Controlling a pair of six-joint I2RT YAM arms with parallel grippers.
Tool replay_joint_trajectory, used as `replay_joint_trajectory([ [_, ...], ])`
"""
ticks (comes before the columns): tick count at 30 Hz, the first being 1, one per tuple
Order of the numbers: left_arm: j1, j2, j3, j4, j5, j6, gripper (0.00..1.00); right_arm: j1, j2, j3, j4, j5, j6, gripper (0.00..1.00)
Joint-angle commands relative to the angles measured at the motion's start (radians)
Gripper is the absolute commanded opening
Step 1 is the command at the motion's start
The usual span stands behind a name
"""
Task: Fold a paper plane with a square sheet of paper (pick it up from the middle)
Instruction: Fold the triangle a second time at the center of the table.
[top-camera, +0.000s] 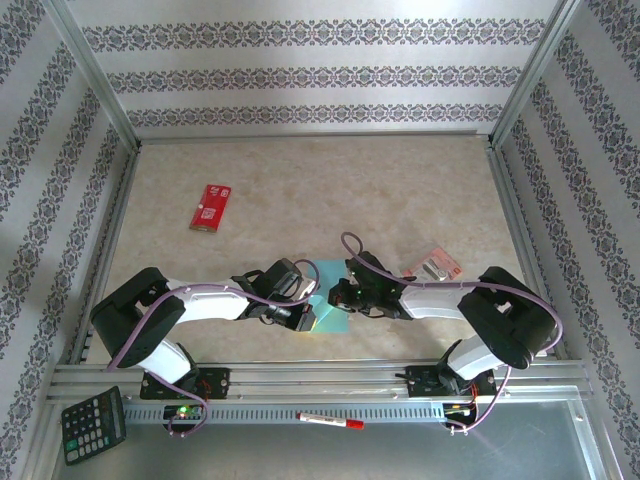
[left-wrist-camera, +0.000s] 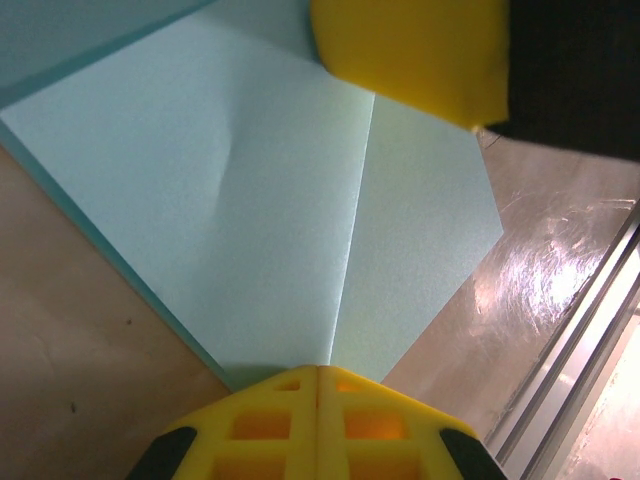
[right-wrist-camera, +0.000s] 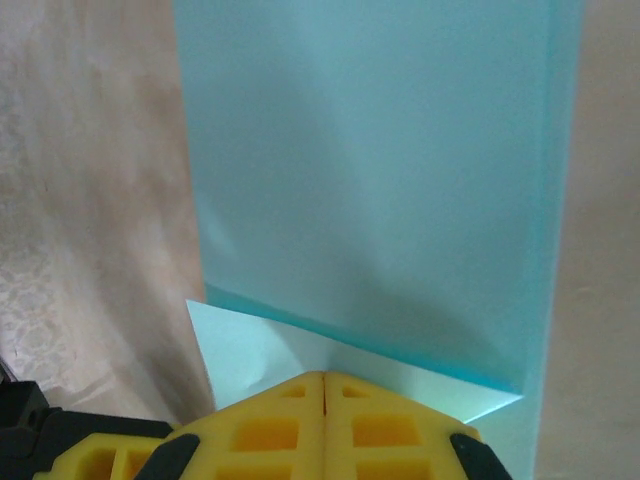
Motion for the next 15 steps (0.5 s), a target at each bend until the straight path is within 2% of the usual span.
replay_joint_trajectory([
  [1, 0.008, 0.023, -0.028, -0.164, -0.094, 0.027, 0.00, -0.018, 0.013, -0.020, 0.023, -0.015, -0.024, 0.00],
  [9, 0.006, -0.010, 0.047, -0.177, -0.059, -0.009, 0.03, -0.019, 0.014, -0.076, 0.038, -0.003, -0.015, 0.00],
  [15, 0.006, -0.079, 0.097, -0.121, -0.002, -0.082, 0.20, -0.017, 0.009, -0.099, 0.042, 0.003, -0.016, 0.00],
])
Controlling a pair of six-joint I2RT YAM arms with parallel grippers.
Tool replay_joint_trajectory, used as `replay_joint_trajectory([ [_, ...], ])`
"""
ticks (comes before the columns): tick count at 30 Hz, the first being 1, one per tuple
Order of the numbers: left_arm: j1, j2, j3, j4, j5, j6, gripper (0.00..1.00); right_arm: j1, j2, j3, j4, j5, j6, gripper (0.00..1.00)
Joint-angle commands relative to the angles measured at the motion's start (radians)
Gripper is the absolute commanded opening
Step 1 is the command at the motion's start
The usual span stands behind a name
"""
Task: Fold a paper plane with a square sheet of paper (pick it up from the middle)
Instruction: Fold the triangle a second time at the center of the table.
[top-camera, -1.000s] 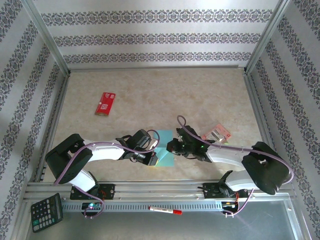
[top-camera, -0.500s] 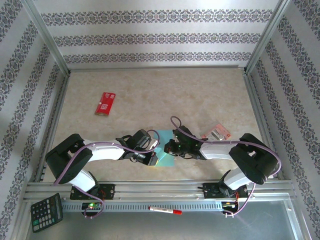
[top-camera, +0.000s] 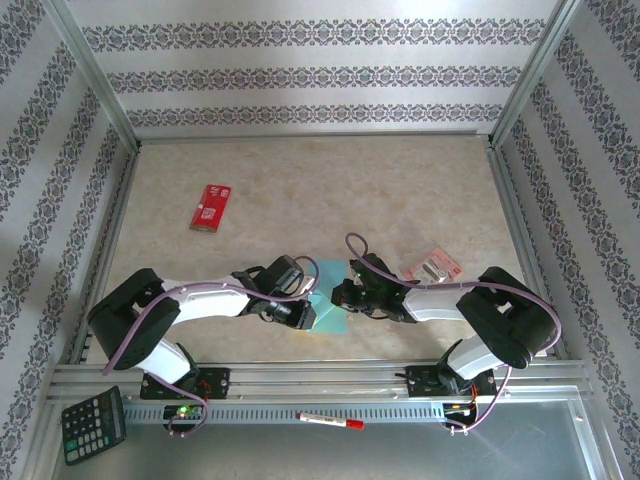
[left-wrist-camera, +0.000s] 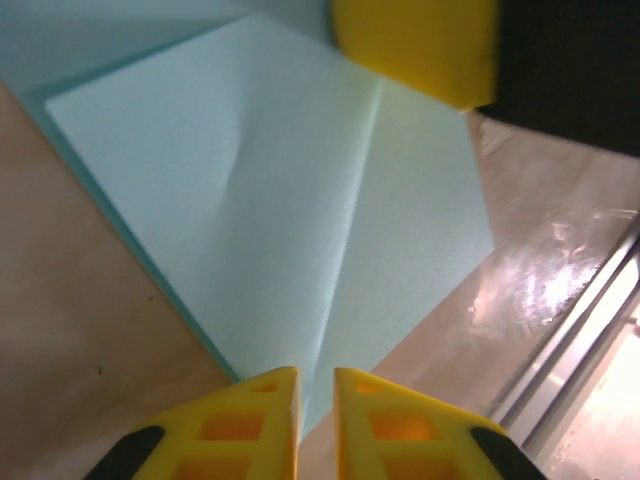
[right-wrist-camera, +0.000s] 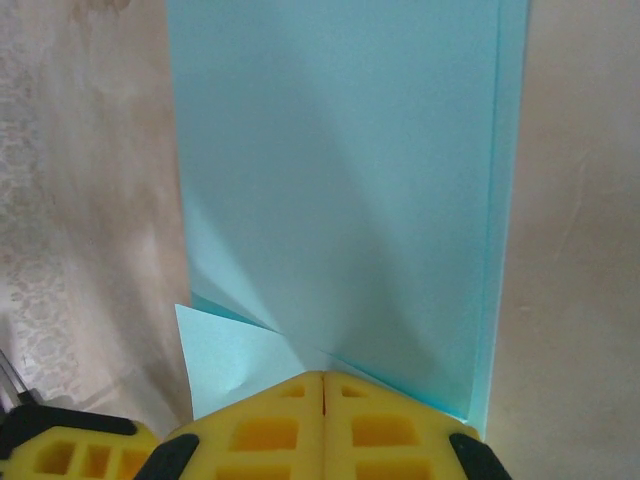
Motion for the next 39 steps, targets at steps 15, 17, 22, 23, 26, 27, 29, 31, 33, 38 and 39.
replay_joint_trajectory([
  [15, 0.006, 0.010, 0.076, 0.030, 0.024, -0.148, 0.00, 0.018, 0.034, -0.071, -0.102, 0.046, -0.015, 0.00],
  [17, 0.006, 0.014, 0.068, 0.030, 0.017, -0.162, 0.00, 0.024, 0.048, -0.073, -0.106, 0.047, -0.018, 0.00],
  [22, 0.006, 0.049, 0.058, 0.079, 0.051, -0.219, 0.00, 0.052, 0.063, -0.077, -0.105, 0.086, -0.027, 0.00],
  [23, 0.006, 0.056, 0.056, 0.091, 0.063, -0.228, 0.00, 0.058, 0.063, -0.077, -0.104, 0.095, -0.030, 0.00],
  [26, 0.006, 0.064, 0.054, 0.110, 0.077, -0.246, 0.00, 0.073, 0.064, -0.077, -0.100, 0.120, -0.038, 0.00],
  [27, 0.006, 0.065, 0.051, 0.116, 0.078, -0.248, 0.00, 0.075, 0.067, -0.104, -0.097, 0.122, -0.037, 0.00],
  [29, 0.005, 0.070, 0.051, 0.117, 0.080, -0.250, 0.00, 0.074, 0.070, -0.111, -0.087, 0.121, -0.035, 0.00],
  [31, 0.006, 0.077, 0.047, 0.122, 0.075, -0.250, 0.00, 0.076, 0.073, -0.113, -0.086, 0.124, -0.036, 0.00],
  [33, 0.006, 0.089, 0.047, 0.126, 0.074, -0.251, 0.00, 0.076, 0.075, -0.116, -0.082, 0.129, -0.033, 0.00],
  [38, 0.012, 0.117, 0.058, 0.151, 0.069, -0.254, 0.00, 0.076, 0.069, -0.120, -0.082, 0.129, -0.028, 0.00],
  [39, 0.014, 0.122, 0.058, 0.159, 0.072, -0.254, 0.00, 0.076, 0.069, -0.123, -0.082, 0.131, -0.027, 0.00],
])
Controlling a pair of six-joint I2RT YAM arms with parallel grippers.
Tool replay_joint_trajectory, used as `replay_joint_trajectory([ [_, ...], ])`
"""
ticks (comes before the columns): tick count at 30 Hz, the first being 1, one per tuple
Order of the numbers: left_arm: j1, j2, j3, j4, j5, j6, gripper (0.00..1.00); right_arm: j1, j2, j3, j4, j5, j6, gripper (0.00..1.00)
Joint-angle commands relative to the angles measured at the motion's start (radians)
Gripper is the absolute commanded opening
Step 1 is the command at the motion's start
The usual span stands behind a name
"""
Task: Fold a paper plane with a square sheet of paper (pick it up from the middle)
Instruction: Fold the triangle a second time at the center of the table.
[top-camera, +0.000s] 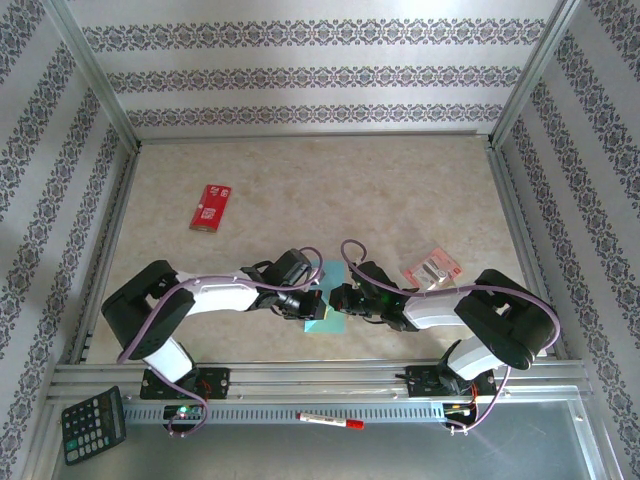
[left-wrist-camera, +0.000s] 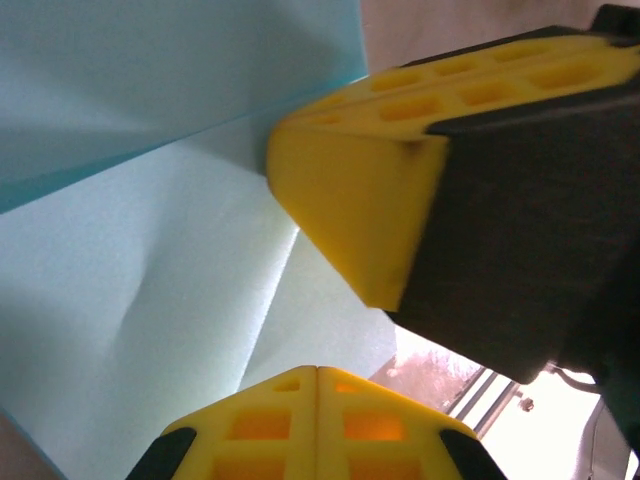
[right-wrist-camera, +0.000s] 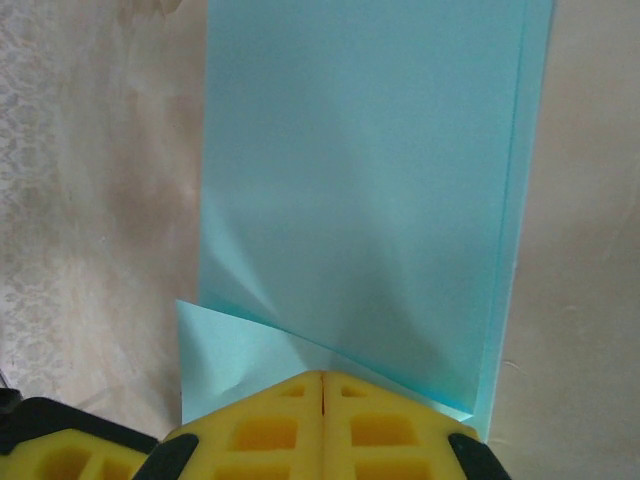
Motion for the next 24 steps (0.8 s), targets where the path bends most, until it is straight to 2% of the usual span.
replay_joint_trajectory([
  [1, 0.014, 0.017, 0.001, 0.049, 0.017, -0.018, 0.00, 0.017, 0.061, -0.065, -0.207, 0.039, -0.010, 0.00],
  [13, 0.032, 0.052, -0.040, 0.039, 0.027, -0.014, 0.00, 0.016, 0.066, -0.071, -0.210, 0.040, 0.000, 0.00],
  [24, 0.032, -0.004, -0.130, 0.054, 0.068, -0.054, 0.00, 0.016, 0.088, -0.062, -0.217, 0.038, 0.005, 0.00],
])
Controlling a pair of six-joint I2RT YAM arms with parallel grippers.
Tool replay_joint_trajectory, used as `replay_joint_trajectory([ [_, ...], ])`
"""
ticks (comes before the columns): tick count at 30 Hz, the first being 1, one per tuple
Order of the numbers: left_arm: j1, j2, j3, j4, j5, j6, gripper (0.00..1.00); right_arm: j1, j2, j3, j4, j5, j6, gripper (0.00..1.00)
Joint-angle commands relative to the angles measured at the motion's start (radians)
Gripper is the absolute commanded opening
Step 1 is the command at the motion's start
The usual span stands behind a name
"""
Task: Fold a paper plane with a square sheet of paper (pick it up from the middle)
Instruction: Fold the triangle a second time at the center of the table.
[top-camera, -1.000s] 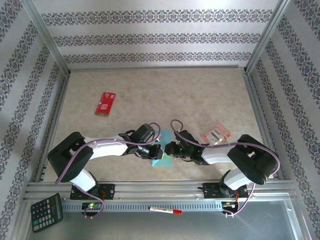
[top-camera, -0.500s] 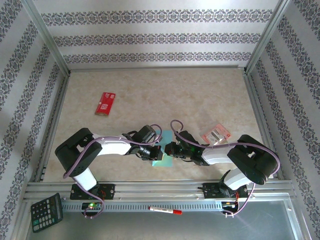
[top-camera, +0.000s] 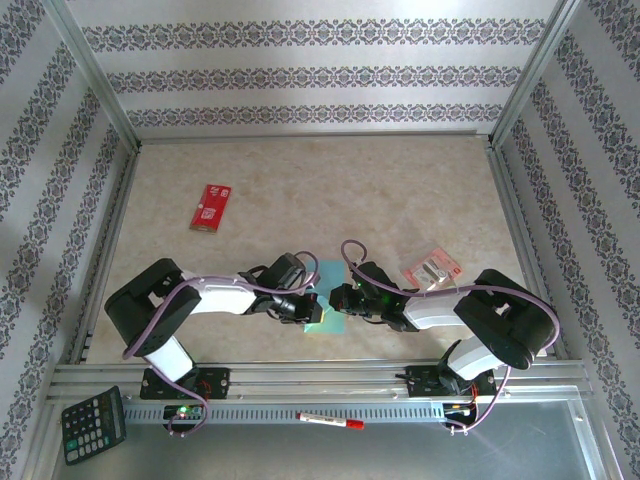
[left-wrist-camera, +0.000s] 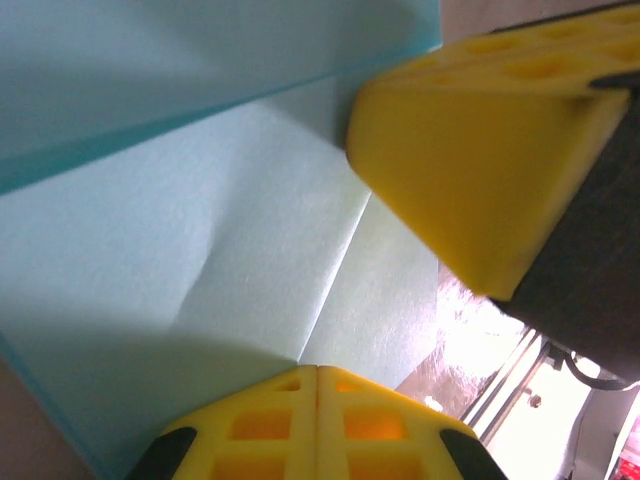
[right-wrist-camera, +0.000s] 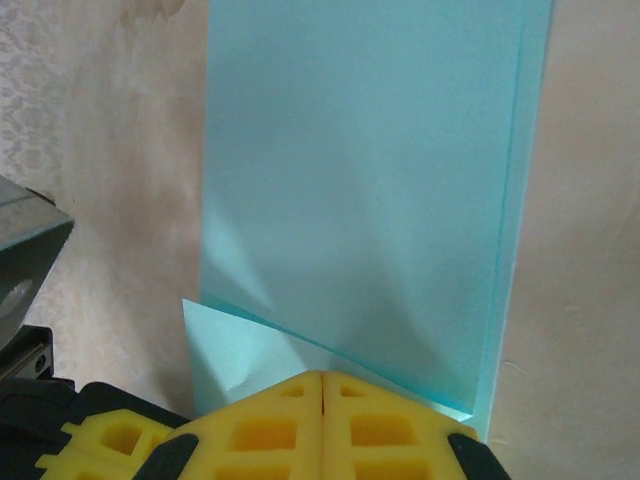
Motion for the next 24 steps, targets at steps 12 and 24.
replay_joint_trajectory([
  [12, 0.014, -0.067, -0.105, -0.060, 0.027, -0.050, 0.00, 0.016, 0.086, -0.053, -0.243, 0.036, -0.005, 0.00],
  [24, 0.031, -0.106, -0.169, -0.043, 0.056, -0.082, 0.00, 0.016, 0.092, -0.049, -0.252, 0.037, -0.008, 0.00],
])
